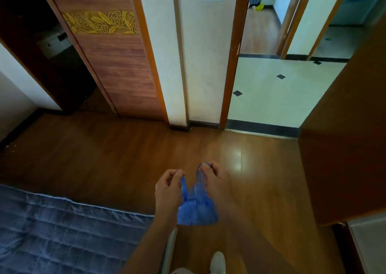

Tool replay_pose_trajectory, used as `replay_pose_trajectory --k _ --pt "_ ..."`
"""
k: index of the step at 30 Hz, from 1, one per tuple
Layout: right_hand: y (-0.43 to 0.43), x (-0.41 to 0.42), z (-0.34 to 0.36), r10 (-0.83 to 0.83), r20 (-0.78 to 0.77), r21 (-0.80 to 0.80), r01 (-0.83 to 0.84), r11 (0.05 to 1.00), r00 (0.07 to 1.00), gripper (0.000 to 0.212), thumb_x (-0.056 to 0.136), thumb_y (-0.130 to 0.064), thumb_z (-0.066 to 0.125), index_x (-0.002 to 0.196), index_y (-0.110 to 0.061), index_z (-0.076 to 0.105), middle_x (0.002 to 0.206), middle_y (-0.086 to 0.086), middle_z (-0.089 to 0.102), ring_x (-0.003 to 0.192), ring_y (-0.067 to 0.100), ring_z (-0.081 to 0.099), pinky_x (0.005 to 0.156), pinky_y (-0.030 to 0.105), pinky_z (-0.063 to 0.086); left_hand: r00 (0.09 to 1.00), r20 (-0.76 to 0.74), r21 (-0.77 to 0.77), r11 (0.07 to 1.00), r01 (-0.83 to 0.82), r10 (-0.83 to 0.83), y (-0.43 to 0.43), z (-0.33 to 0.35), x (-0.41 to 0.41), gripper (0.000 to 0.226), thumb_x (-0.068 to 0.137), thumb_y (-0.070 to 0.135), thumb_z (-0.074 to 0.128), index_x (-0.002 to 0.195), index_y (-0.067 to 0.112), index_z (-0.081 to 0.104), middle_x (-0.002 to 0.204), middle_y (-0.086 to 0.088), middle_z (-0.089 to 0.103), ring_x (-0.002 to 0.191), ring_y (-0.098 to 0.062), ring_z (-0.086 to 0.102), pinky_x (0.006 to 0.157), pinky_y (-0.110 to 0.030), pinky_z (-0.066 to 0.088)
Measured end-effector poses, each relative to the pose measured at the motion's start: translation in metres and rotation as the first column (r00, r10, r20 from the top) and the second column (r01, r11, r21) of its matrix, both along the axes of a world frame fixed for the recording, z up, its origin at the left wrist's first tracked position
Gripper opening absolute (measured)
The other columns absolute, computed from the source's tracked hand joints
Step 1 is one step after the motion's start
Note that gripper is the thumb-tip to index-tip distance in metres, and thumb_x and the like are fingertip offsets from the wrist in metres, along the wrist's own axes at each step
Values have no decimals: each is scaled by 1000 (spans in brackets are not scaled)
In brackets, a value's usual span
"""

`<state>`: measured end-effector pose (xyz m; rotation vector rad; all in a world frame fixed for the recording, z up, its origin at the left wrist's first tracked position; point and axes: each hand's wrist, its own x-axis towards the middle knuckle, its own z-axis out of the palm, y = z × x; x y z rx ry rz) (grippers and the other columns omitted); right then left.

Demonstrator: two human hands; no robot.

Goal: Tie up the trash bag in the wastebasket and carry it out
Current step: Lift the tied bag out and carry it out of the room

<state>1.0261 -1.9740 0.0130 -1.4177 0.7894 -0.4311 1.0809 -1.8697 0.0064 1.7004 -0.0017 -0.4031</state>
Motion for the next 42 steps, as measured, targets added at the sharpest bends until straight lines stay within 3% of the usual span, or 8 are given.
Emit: replay_pose_trajectory --k 5,9,16,25,30,33,38,42 --pt "-59 45 3 -83 27 25 82 996 996 22 102 -19 49 94 -4 63 70 1 54 54 -2 53 50 8 41 998 -65 -20 999 -26 25 -53 3 42 20 95 21 58 80 15 68 49 12 47 46 -8 39 47 -25 33" --pt "-92 79 -4 -110 7 51 110 993 994 24 103 -25 48 91 -13 64 78 4 61 71 14 58 66 25 47 999 -41 -8 1000 -18 18 -83 8 77 19 96 22 56 82 17 68 59 5 53 47 -6 45 48 -22 38" --pt "-134 149 -18 -67 -5 51 67 996 998 30 102 -22 49 76 -17 60 56 -7 49 51 7 45 45 15 37 999 -25 23 999 -32 32 -129 -2 154 19 96 22 55 82 19 68 68 1 59 63 -14 52 59 -29 45" --pt "-201 297 -19 -23 -79 40 26 999 997 25 103 -26 47 85 -17 62 69 -1 54 63 10 51 54 18 40 998 -55 -19 999 30 -31 -195 -6 311 19 97 18 52 82 19 64 75 -3 59 68 -14 54 58 -22 45" --pt "-236 383 -22 -138 -86 79 145 986 987 18 102 -26 48 92 -21 62 77 4 56 68 15 52 57 25 41 977 -213 -130 991 -23 -5 -222 -3 399 21 99 19 49 89 12 65 66 -4 53 49 -6 52 46 -19 43" --pt "-254 423 -20 -201 -88 69 207 976 976 17 102 -27 48 94 -19 61 73 4 54 63 14 50 52 22 41 986 -165 -116 993 -14 -5 -240 2 442 23 100 17 48 82 18 63 76 -8 59 66 -15 59 56 -24 49" --pt "-282 471 -18 -222 -64 77 226 971 973 19 103 -28 47 91 -22 60 68 0 54 60 12 50 46 15 40 992 -125 -100 995 8 -20 -273 1 498 21 98 18 51 91 7 67 57 4 49 39 -1 43 37 -13 33" --pt "-308 497 -25 -209 -54 117 214 970 977 20 103 -29 47 95 -18 62 69 -1 52 58 8 48 44 12 39 988 -150 -105 994 -39 23 -301 -3 530 21 98 23 54 85 16 69 65 5 60 58 -4 55 51 -19 43"
